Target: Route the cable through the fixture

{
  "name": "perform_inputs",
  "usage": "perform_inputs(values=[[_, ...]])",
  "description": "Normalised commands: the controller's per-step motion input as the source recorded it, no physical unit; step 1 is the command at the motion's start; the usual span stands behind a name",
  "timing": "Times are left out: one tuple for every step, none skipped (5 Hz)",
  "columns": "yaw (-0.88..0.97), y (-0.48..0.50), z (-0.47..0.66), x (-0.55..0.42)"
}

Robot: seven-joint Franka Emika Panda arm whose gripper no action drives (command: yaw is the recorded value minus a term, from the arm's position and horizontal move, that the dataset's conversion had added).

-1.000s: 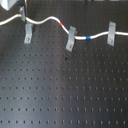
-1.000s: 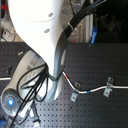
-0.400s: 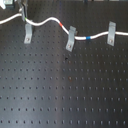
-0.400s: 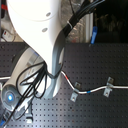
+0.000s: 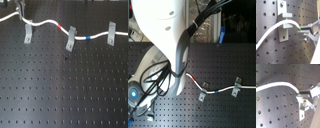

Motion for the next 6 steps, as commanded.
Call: perform_inputs(values=[[0.16,0.181,0.08,0.008],[0.21,0.050,0.40,-0.020],[0.28,0.064,0.43,-0.035],[0.00,0.011,0.02,0.019],[0.00,-0.018,0.00,-0.034],[0.03,0.005,-0.02,-0.003]])
